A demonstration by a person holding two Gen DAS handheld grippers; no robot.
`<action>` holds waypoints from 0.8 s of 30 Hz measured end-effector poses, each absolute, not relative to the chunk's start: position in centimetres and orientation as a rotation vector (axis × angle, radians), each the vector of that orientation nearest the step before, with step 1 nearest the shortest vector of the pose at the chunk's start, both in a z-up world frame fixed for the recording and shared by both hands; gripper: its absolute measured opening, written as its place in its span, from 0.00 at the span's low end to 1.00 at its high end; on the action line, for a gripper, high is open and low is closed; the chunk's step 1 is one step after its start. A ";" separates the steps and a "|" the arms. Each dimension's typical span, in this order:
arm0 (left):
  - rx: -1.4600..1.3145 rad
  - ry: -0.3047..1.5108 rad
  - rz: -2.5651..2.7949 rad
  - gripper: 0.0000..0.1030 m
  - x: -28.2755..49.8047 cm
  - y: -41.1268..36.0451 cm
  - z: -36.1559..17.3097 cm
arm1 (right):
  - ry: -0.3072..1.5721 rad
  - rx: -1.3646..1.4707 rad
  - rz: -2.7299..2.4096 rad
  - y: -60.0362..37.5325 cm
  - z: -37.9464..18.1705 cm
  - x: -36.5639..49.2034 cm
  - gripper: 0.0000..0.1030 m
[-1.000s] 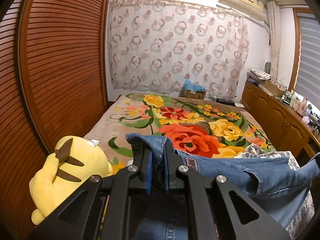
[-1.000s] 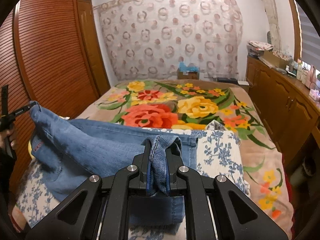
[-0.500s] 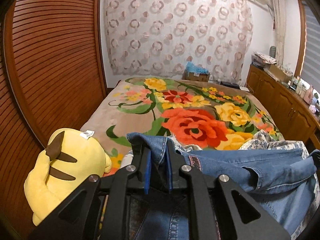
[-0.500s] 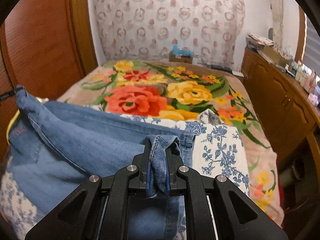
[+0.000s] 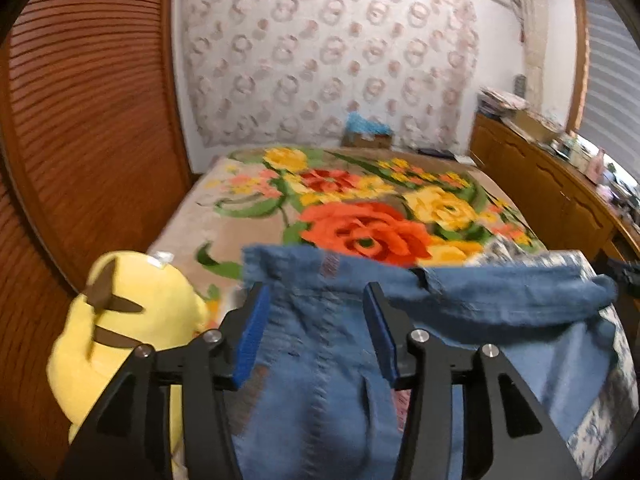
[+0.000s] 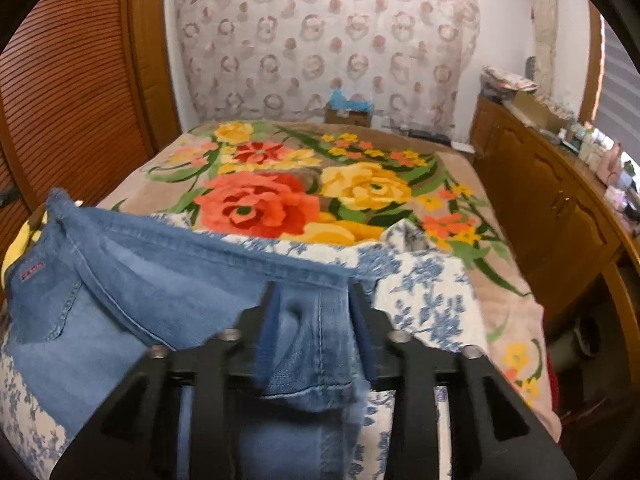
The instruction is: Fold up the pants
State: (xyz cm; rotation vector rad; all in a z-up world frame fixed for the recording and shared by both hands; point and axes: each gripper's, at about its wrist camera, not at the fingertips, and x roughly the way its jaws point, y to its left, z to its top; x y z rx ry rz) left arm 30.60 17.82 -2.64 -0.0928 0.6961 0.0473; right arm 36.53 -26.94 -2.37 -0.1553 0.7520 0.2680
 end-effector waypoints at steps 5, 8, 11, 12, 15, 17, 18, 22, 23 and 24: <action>-0.077 0.773 -0.046 0.47 30.0 14.2 -4.7 | 0.752 -0.126 0.299 -27.7 -1.7 36.0 0.47; -0.071 0.802 -0.090 0.47 29.6 12.4 -5.6 | 0.778 -0.134 0.362 -27.2 -2.0 35.6 0.49; -0.068 0.828 -0.122 0.47 29.0 10.9 -6.1 | 0.807 -0.161 0.418 -26.0 -2.8 35.1 0.52; -0.068 0.836 -0.129 0.47 28.9 10.6 -6.3 | 0.813 -0.173 0.430 -25.6 -3.0 35.0 0.53; -0.056 0.875 -0.140 0.47 28.7 9.7 -7.3 | 0.824 -0.237 0.461 -24.5 -4.0 34.3 0.56; -0.050 0.899 -0.133 0.47 28.7 9.7 -8.0 | 0.830 -0.293 0.460 -23.9 -4.7 34.1 0.57; -0.049 0.916 -0.129 0.47 28.8 9.6 -8.4 | 0.830 -0.329 0.451 -23.7 -5.1 34.1 0.57; -0.031 0.925 -0.116 0.47 28.6 9.0 -9.2 | 0.861 -0.406 0.449 -23.5 -6.6 34.8 0.57; -0.031 0.922 -0.114 0.47 28.4 9.0 -9.2 | 0.864 -0.415 0.446 -23.7 -6.8 35.0 0.57; -0.035 0.919 -0.113 0.48 28.3 9.0 -9.3 | 0.868 -0.426 0.443 -23.8 -7.0 35.2 0.57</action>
